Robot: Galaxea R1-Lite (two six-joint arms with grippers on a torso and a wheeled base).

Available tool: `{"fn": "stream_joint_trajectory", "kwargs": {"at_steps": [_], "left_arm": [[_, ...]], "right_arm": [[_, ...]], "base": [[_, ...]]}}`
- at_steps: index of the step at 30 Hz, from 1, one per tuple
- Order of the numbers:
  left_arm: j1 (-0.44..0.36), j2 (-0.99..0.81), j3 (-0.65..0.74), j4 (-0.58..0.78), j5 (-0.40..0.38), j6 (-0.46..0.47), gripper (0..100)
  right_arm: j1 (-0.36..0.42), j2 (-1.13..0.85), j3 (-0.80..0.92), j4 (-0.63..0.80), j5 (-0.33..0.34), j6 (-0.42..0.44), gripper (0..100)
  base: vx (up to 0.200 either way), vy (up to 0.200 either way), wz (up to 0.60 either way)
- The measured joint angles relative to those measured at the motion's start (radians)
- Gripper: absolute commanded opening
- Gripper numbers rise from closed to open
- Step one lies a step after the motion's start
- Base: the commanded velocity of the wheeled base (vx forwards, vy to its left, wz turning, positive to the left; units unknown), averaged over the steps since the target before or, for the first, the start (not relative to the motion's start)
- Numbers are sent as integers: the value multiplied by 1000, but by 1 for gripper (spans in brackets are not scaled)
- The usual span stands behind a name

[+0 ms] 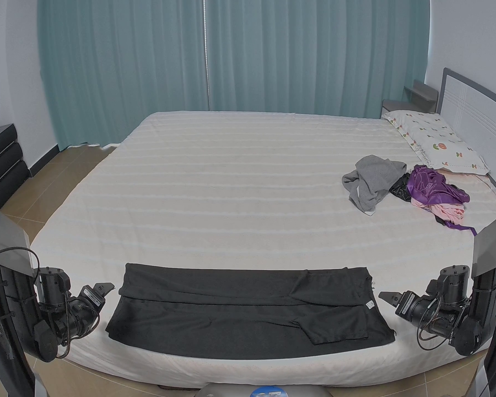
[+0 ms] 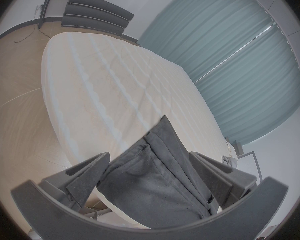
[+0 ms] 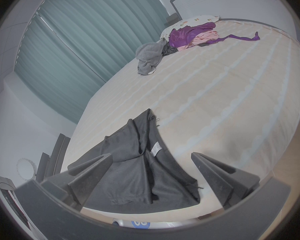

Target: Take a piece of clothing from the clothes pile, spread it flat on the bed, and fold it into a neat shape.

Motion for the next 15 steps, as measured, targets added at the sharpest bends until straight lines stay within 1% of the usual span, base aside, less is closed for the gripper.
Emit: {"fn": "stream_joint_trajectory", "kwargs": {"at_steps": [9, 15], "left_arm": [[0, -2, -1, 0, 1, -1, 100], [-6, -3, 2, 0, 8, 3, 100]], "right_arm": [[3, 6, 0, -1, -1, 1, 100], [4, 5, 0, 0, -7, 8, 100]], "base": [[0, 0, 0], [200, 0, 0]]}}
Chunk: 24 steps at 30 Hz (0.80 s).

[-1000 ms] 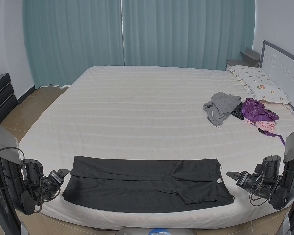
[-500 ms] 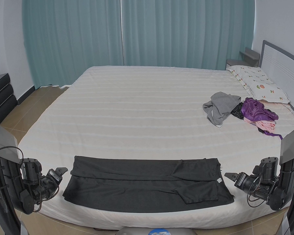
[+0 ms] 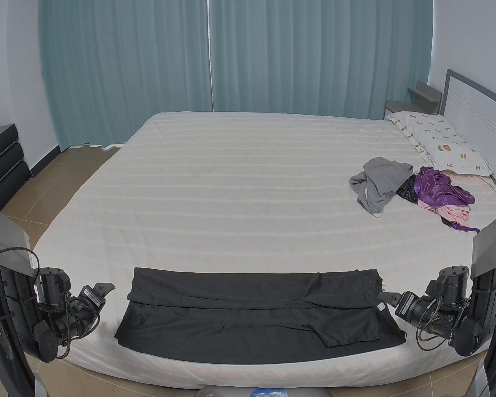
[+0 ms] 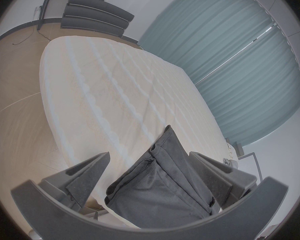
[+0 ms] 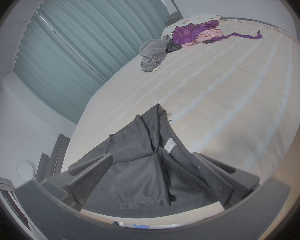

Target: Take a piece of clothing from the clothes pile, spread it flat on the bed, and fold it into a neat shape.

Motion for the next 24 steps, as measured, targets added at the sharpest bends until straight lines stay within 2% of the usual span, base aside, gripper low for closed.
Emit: {"fn": "stream_joint_trajectory", "kwargs": {"at_steps": [12, 18, 24], "left_arm": [[-66, -7, -2, 1, -2, 18, 100], [-117, 37, -27, 2, 1, 94, 100], [-146, 110, -117, 36, 18, 157, 100]], "right_arm": [[31, 5, -3, 0, 0, 19, 100], [33, 7, -6, 0, 2, 21, 100], [35, 16, -9, 0, 2, 21, 100]], "base": [[0, 0, 0], [0, 0, 0], [0, 0, 0]]}}
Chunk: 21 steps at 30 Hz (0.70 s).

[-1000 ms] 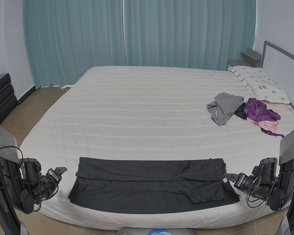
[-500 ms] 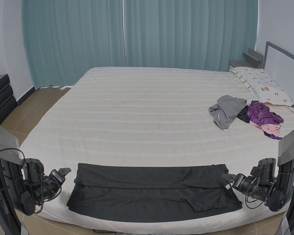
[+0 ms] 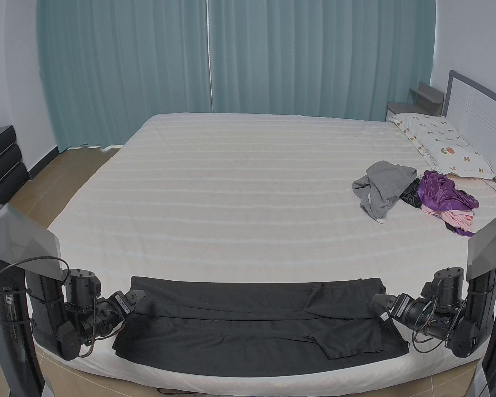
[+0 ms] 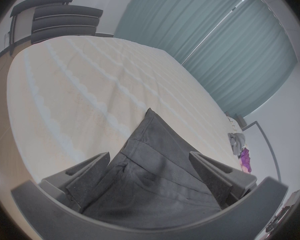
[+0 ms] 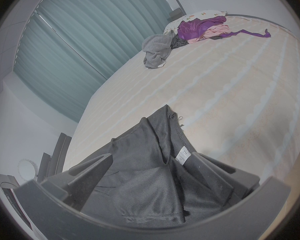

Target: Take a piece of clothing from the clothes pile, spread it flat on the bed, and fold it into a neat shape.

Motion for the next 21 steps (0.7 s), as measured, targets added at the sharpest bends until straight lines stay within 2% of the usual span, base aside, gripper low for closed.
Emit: {"fn": "stream_joint_trajectory", "kwargs": {"at_steps": [3, 4, 10, 12, 17, 21], "left_arm": [[-1, 28, -65, 74, 13, 21, 100], [-2, 36, -88, 107, 20, 26, 0], [0, 64, -175, 172, 53, 35, 0], [3, 67, -182, 172, 61, 33, 0], [9, 57, -174, 167, 143, 31, 0], [9, 26, -161, 166, 154, 29, 0]], "right_arm": [[1, 4, 0, 0, -1, 0, 100], [1, 5, -1, 0, -1, 1, 100], [4, 10, -1, 0, -2, 1, 100], [6, 11, -1, 0, -3, 1, 100], [7, 17, -4, 0, -5, 5, 100], [21, 29, -10, 0, -5, 16, 100]], "base": [[0, 0, 0], [0, 0, 0], [0, 0, 0], [0, 0, 0], [0, 0, 0], [0, 0, 0]]}}
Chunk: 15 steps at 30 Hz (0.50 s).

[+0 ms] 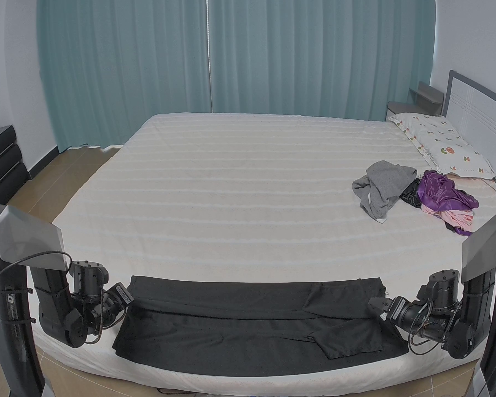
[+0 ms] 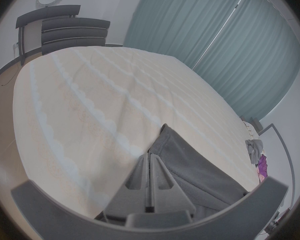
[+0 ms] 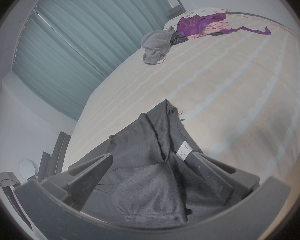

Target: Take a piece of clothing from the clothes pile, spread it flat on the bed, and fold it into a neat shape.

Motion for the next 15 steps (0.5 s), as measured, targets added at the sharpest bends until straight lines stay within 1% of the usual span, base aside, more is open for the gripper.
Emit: {"fn": "stream_joint_trajectory", "kwargs": {"at_steps": [8, 15], "left_arm": [[-15, -62, 28, 0, 0, -4, 0], [-19, -76, 36, 0, -2, -5, 0]], "right_arm": [[13, 29, -55, 0, 0, 25, 100], [9, 73, -139, 21, -1, 27, 100]], "base": [[0, 0, 0], [0, 0, 0]]}}
